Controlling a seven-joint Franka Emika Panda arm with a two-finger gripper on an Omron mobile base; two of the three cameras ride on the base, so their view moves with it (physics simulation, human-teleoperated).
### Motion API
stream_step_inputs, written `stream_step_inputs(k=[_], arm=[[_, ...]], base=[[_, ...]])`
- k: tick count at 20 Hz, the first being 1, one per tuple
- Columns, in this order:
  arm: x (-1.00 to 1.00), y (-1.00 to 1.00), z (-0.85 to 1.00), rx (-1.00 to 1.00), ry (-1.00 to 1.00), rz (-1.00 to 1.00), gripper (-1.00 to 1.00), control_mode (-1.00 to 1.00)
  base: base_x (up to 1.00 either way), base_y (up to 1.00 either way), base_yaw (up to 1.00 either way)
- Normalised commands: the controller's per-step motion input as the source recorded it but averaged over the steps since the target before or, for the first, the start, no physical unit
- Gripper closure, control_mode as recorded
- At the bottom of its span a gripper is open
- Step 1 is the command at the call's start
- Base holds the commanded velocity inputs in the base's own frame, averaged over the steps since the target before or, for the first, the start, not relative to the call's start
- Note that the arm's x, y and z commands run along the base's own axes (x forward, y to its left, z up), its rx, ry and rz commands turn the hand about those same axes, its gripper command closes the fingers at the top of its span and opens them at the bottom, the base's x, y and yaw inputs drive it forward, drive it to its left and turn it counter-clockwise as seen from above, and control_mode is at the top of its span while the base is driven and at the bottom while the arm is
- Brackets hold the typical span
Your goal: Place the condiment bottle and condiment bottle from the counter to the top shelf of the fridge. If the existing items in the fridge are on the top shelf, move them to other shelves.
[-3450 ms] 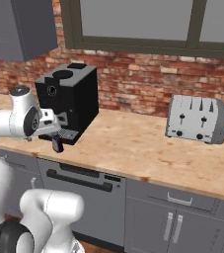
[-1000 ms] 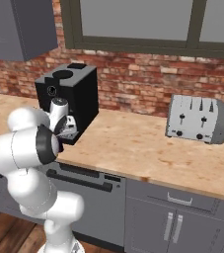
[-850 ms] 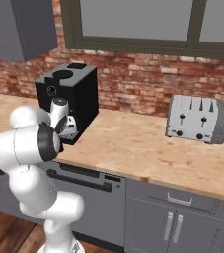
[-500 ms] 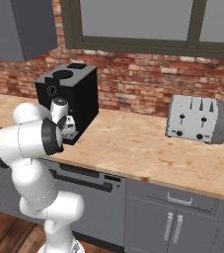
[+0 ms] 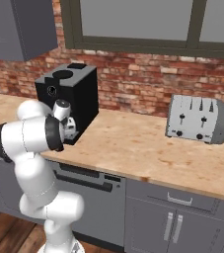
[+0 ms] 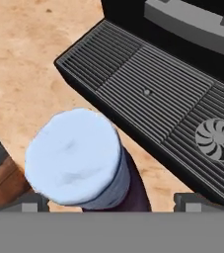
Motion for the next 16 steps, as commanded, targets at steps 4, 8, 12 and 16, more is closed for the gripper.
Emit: stream_step_inputs(k=[4,8,12,16], arm=[[0.0,0.02,-0.13,0.05,0.0,0.0,-1.0,-1.0],[0.0,0.06,-0.05,0.01,0.0,0.0,1.0,-1.0],[0.0,0.0,0.0,0.0,0.0,0.0,1.0,-1.0],[-0.04,0.0,0.02,0.0,-0.03,0.0,1.0,-1.0]], base=[[0.0,0.0,0.0],[0.0,0.0,0.0],[0.0,0.0,0.0],[0.0,0.0,0.0]])
